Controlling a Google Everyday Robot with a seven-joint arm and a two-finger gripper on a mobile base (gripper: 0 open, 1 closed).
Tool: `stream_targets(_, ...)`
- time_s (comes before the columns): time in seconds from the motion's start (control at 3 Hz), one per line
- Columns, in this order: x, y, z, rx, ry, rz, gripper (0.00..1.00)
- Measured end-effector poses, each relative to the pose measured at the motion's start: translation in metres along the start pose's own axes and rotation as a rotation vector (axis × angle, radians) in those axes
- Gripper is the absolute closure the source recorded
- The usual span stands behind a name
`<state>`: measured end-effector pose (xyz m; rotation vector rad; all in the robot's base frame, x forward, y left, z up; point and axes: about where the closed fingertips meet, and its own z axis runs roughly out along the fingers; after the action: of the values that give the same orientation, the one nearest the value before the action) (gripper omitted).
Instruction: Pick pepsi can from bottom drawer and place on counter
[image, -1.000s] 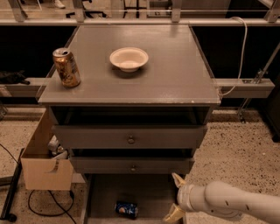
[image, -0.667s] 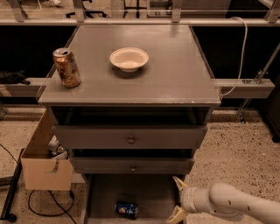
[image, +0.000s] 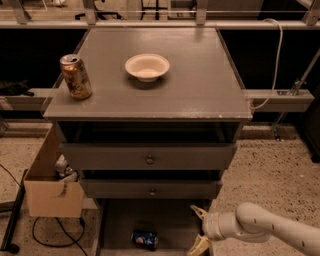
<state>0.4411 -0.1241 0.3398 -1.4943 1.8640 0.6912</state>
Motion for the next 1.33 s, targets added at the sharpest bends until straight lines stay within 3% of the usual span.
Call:
stream_targets(0.33,-0.019,0.014,0.021,-0.058,-0.033,0.019,0.00)
stream_targets(0.67,-0.019,0.014,0.021,-0.058,-0.034,0.019,0.00)
stream_targets(1.33,0.000,0.014,0.075,-0.034,-0.067,0.061,0.00)
